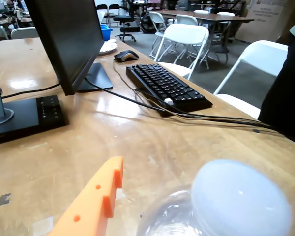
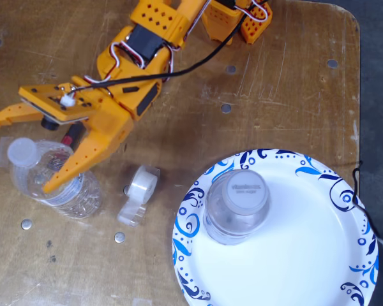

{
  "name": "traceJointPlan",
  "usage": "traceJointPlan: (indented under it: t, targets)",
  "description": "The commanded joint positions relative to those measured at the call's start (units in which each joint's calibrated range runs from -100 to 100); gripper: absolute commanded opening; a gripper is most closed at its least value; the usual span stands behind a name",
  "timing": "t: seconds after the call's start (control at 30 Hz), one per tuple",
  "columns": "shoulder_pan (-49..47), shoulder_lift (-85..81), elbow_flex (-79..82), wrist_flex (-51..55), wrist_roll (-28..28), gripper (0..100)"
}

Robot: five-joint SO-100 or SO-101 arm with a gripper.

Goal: Move the bottles to the plate

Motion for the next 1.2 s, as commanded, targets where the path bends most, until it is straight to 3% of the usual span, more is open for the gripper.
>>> traceJointPlan:
  t: [0.0,0.13,0.23,0.63,0.9,1.17]
  targets:
    - [0.46,-0.07,-3.12,-0.99,-0.51,34]
    - [1.22,-0.07,-2.22,-0.39,-2.34,18]
    - [1.54,-0.57,-2.31,-0.12,-2.44,13]
    - [4.24,-0.74,-3.30,-0.91,-2.60,12]
    - [6.50,-5.97,-12.04,0.14,-2.70,8]
    - [-0.51,-19.04,-17.80,16.50,-5.52,6]
